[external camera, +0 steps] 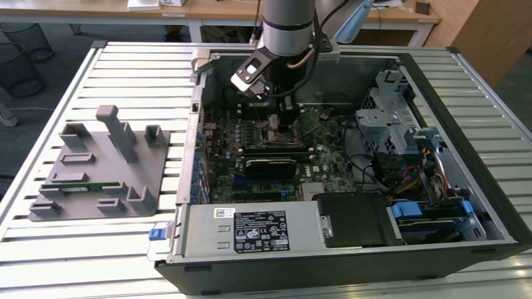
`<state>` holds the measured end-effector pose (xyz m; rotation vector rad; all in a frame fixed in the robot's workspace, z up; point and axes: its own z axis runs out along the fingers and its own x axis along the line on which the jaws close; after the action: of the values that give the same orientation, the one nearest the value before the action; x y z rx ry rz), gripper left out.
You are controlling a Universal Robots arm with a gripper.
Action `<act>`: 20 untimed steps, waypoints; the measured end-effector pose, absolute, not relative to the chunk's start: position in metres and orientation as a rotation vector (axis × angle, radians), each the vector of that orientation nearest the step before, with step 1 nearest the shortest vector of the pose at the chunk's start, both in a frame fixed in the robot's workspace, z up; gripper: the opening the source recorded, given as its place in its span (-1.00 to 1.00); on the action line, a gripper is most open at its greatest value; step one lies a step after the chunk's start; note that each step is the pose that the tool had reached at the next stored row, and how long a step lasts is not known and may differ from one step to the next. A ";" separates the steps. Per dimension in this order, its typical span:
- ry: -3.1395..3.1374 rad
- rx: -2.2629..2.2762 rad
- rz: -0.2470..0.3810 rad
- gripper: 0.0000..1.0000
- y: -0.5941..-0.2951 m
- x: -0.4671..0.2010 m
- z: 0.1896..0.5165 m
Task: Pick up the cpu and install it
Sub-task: 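Place the cpu into insertion slot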
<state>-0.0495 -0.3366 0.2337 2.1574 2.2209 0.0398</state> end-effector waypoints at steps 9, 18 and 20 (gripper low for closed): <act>2.220 2.158 0.040 0.07 -0.333 -0.049 0.219; 2.209 2.169 0.039 0.07 -0.333 -0.050 0.209; 2.201 2.177 0.039 0.07 -0.333 -0.050 0.207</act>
<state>-0.0495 -0.3333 0.2068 2.1773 2.2012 0.0392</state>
